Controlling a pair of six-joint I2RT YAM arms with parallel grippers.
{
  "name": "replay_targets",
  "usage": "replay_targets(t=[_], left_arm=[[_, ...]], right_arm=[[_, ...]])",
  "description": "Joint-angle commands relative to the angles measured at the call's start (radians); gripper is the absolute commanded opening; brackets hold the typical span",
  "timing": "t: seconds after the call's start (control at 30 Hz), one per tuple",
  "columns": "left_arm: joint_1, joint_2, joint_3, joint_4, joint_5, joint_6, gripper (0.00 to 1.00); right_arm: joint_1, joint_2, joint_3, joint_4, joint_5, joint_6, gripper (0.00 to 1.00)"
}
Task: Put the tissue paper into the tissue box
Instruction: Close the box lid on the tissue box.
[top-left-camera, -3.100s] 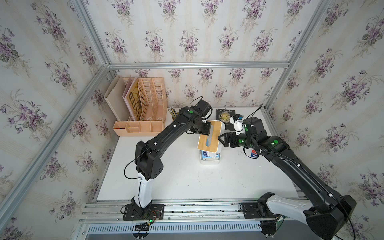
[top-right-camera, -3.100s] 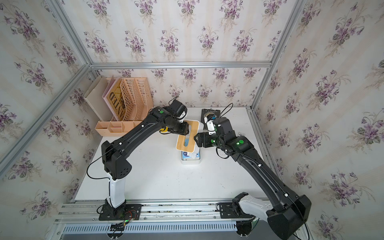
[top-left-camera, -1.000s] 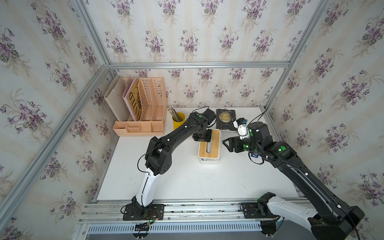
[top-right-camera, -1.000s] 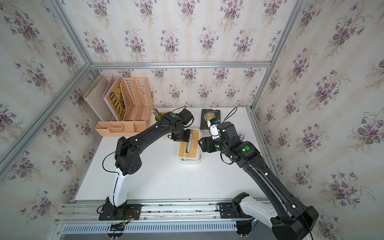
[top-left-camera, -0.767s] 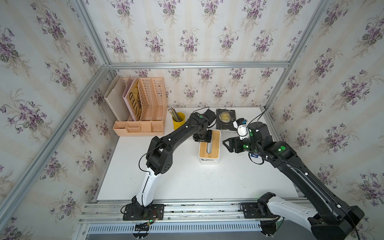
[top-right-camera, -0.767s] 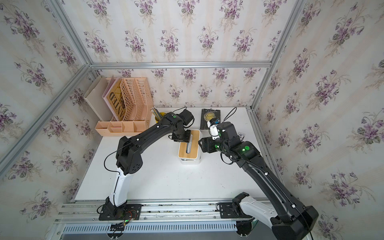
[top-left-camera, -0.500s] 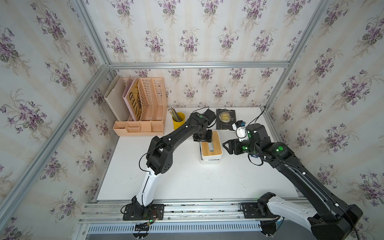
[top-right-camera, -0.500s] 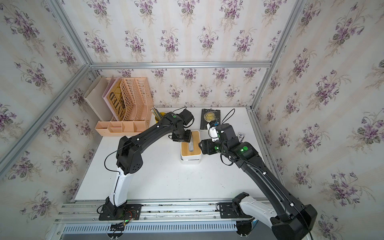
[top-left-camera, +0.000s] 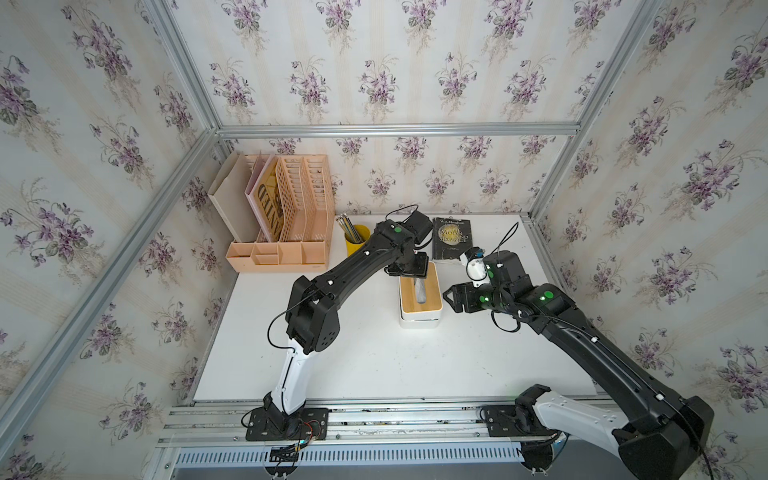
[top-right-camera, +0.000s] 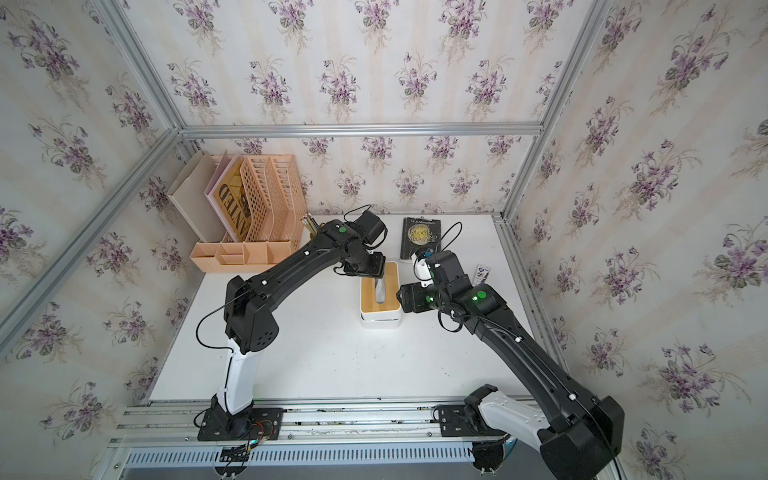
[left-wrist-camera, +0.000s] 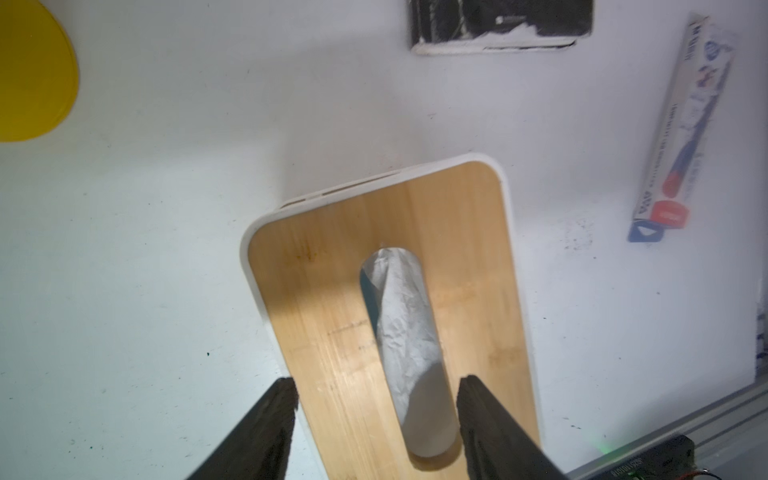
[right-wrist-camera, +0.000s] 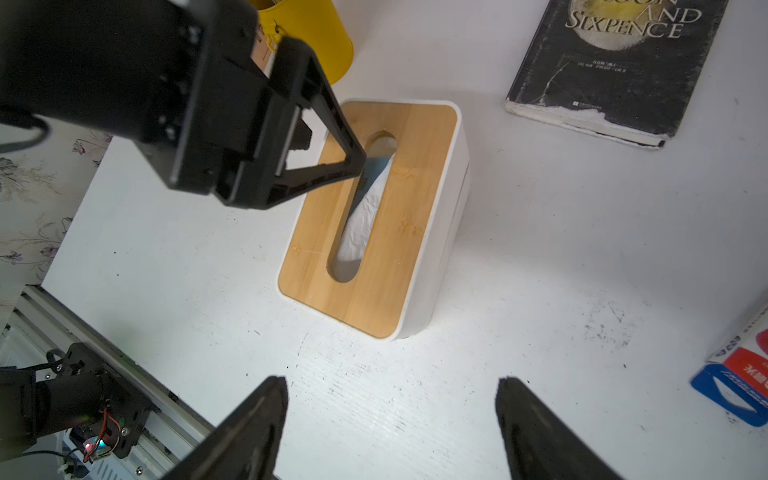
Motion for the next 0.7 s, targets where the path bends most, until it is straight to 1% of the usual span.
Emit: replay_targets(t=[0.0,0.1,0.2,0.4,0.5,0.67], left_arm=[[-0.001,-0.037,0.024,0.043,0.01,0.042,0.69],[-0.001,-0.084,0.014,0.075,0.008,0.066,0.7],[-0.001,-0.159,-0.055,0.133,0.0,0.087,0.71],[0.016,-0.38,-0.347,0.325,-0.019,0.098,0.72],[0.03,-0.469,-0.472,0.405,-0.012,0.099,0.72],[0.034,-0.531,-0.584,0.448,0.022,0.11,0.72]], right_arm=[[-0.001,0.035,0.035,0.013,0.039,-0.002,0.85],[0.0,0.083,0.074,0.01,0.065,-0.002,0.86],[-0.001,0.141,0.11,0.004,0.084,-0.002,0.86],[0.0,0.214,0.149,0.007,0.095,0.022,0.83],[-0.001,0.237,0.166,0.003,0.098,0.025,0.82],[0.0,0.238,0.16,0.019,0.093,0.038,0.79]])
